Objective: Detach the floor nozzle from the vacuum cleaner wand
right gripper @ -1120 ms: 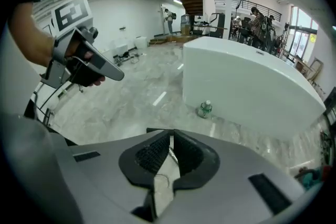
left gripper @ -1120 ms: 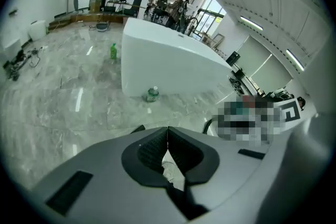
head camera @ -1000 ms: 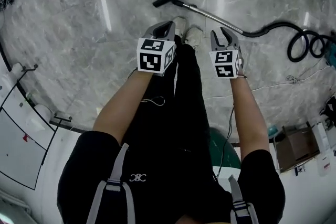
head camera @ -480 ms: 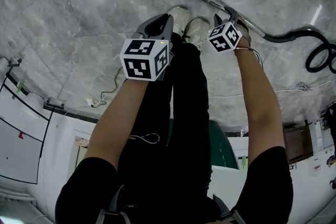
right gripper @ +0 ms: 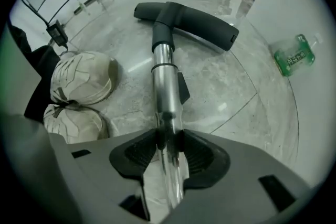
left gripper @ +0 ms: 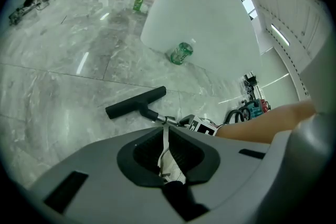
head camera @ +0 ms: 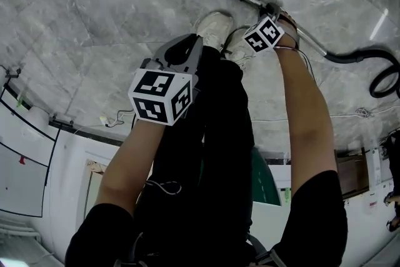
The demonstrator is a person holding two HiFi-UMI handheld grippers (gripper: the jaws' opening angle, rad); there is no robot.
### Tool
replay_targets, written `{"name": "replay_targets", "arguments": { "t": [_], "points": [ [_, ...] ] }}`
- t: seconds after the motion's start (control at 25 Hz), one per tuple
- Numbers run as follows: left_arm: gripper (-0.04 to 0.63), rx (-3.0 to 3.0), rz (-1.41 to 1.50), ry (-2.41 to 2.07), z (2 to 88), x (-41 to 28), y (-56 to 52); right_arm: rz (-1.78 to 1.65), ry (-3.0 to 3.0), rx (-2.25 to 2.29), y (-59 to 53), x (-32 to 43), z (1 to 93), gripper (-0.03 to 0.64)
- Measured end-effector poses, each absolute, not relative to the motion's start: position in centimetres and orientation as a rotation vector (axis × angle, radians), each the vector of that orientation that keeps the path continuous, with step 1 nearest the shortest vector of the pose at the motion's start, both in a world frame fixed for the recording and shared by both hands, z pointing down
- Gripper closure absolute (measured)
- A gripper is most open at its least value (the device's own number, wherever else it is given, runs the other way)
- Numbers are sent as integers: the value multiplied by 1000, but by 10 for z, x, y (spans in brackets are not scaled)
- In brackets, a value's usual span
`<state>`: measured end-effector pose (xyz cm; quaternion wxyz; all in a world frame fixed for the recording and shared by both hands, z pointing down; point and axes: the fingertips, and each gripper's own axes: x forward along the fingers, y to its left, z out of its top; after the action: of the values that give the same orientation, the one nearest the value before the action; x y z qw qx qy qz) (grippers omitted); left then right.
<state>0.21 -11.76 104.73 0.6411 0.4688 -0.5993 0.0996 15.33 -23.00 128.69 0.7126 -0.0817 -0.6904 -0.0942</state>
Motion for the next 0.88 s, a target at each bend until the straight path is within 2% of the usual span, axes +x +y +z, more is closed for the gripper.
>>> {"name": "replay_targets", "arguments": {
  "t": [0.24,0.4,0.56,0.68,0.88],
  "points": [
    [566,1068,103,-1419,1022,-10,-125,-198,-1588,-200,-231,143,1234,447],
    [390,1003,-78,-1435,1019,-22,-145,-180,-1687,-208,-244,121,1176,449],
    [357,967,-238,-1452,1008,-30,-176,-142,-1777,-239,-247,115,1107,449],
    [293,1025,-380,-1402,991,-25,-206,-117,-1831,-263,-245,121,1062,449],
    [276,1192,-464,-1363,958,-13,-236,44,-1851,-481,-212,132,1012,449]
  ]
}}
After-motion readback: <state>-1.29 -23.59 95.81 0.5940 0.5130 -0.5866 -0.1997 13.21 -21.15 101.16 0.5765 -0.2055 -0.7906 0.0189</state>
